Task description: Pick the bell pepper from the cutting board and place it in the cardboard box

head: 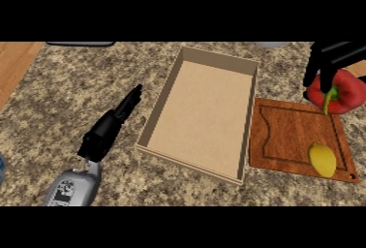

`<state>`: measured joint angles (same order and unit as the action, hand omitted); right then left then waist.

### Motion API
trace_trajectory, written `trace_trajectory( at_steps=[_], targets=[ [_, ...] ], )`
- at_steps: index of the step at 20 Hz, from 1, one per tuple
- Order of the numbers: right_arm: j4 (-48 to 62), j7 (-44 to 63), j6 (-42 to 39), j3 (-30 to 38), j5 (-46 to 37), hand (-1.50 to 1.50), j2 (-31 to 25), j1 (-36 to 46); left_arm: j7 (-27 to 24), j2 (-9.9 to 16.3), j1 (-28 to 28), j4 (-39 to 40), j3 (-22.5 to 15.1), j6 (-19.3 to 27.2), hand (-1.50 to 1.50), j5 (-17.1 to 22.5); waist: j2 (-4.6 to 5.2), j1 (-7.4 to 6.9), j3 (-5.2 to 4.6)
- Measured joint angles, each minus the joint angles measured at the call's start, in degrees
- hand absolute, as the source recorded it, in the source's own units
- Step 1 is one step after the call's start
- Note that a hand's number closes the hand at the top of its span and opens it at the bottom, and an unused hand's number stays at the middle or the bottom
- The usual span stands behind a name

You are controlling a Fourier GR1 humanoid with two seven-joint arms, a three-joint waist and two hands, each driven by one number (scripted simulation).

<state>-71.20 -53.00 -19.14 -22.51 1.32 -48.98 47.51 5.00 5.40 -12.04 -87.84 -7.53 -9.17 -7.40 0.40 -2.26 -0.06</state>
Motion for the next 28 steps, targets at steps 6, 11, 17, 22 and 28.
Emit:
trace_trajectory(
  at_steps=[6,11,17,22,28],
  targets=[
    [5.9,3.3,-0.2,-1.6,-2.6,1.5,7.9,6.3,0.4,-0.4,-0.5,0.1,0.6,0.2,0.0,-0.1,-0.09,0.71,0.03],
    [10.4,3.9,2.1,-2.8,-8.4,1.5,14.6,10.3,-0.4,-0.4,-0.2,1.1,1.1,-0.1,0.0,-0.1,-0.14,1.0,0.03],
    [15.7,2.4,6.9,-5.4,-16.8,1.5,22.5,10.5,-0.3,-0.3,0.5,-0.3,1.1,-0.2,0.0,-0.6,-0.19,1.14,0.03],
    [22.8,3.7,6.5,-7.3,-21.3,-1.5,28.3,11.3,0.2,0.1,-0.2,-0.2,2.0,-1.0,0.0,0.0,-0.11,1.08,0.03],
    [32.7,4.6,2.7,-7.8,-23.6,-1.5,33.6,13.8,-0.1,-0.9,-0.1,0.0,1.3,-0.2,0.0,-1.0,-0.02,0.88,0.04]
  ],
)
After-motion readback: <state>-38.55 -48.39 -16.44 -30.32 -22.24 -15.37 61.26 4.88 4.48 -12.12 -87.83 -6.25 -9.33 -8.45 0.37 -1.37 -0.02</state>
